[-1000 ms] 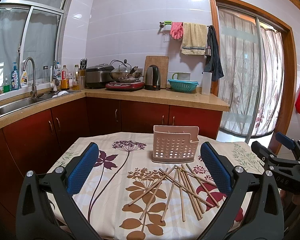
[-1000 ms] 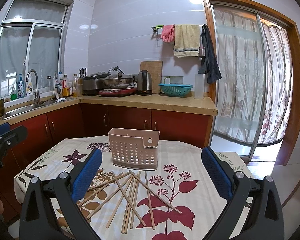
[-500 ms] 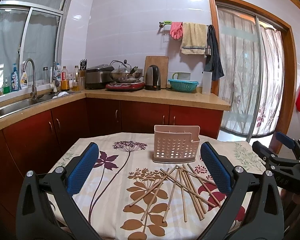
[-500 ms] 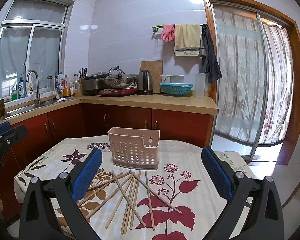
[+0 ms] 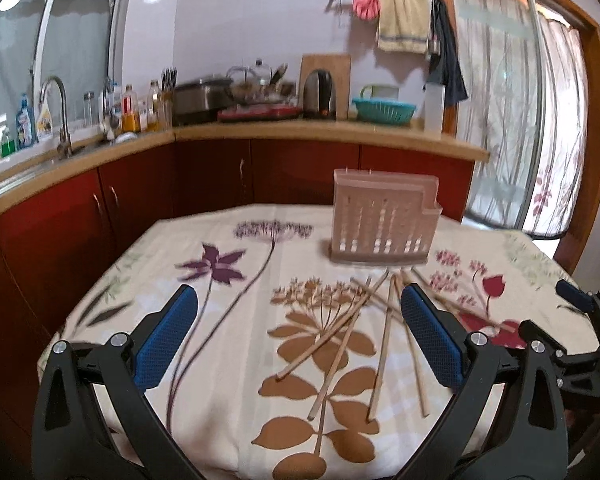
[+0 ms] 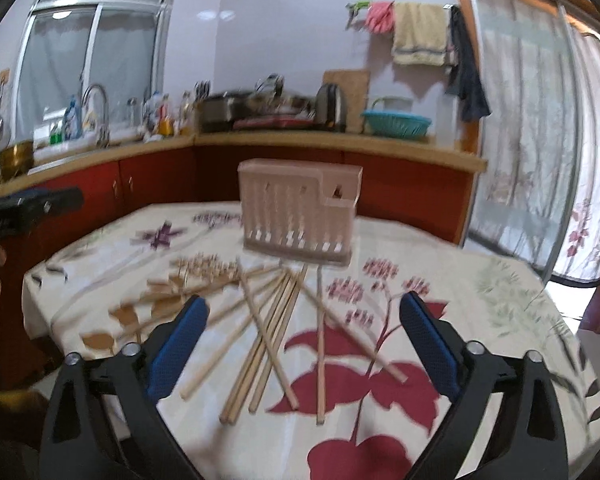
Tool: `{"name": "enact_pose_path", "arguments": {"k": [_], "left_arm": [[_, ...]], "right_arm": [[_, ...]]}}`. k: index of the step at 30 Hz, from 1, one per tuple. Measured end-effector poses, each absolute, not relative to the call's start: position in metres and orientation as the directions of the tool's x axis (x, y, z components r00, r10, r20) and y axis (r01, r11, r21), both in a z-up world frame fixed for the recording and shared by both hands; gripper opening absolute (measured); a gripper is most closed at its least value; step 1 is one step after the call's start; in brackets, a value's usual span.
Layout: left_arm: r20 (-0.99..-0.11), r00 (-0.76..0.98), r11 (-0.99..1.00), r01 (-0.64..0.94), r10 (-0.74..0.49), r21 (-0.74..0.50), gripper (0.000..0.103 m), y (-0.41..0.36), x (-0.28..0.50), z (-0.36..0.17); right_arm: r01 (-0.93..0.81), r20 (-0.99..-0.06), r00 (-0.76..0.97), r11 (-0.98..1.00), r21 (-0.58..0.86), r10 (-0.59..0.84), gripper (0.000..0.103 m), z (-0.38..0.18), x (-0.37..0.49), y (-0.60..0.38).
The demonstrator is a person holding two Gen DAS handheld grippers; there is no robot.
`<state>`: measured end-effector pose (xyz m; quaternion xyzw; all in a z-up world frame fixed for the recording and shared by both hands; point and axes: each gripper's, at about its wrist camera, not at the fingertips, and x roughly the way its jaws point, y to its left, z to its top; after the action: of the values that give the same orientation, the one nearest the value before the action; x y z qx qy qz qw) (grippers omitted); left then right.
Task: Organize utensils
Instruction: 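Lower the right tool onto a wooden chopstick and close it while the left tool approaches another chopstick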
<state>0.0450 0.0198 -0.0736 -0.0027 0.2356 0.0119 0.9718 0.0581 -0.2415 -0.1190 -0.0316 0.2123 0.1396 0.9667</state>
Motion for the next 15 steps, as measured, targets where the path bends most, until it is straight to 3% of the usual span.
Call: {"name": "enact_pose_path", "arguments": {"k": [2,5,9,15], "left_arm": [[-0.474,0.880,1.000,-0.031,0.030,0.006,0.099,0.021,0.052,-0.089],[-0.495,0.869,1.000,-0.031,0.026,-0.002,0.099,0.023,0.059,-0.105],[-0.503,0.864,0.999,-0.034,0.031,0.002,0.099,0.023,0.063,-0.119],[-0.526,0.850,0.999,-0.040,0.037,0.006,0.099,0.023,0.072,-0.130]], "right_arm": [[-0.315,-0.458,0.839,0.949,0.031,0.293,0.049,-0.135,0.067,-0.244],[-0.345,-0.494,0.798,0.934,0.094,0.345,0.047,-0.155,0.076,-0.249],[-0.373,-0.528,0.766,0.923,0.098,0.366,0.031,-0.181,0.081,-0.248],[-0.379,-0.556,0.744,0.919,0.105,0.370,0.028,-0.200,0.083,-0.246]]}}
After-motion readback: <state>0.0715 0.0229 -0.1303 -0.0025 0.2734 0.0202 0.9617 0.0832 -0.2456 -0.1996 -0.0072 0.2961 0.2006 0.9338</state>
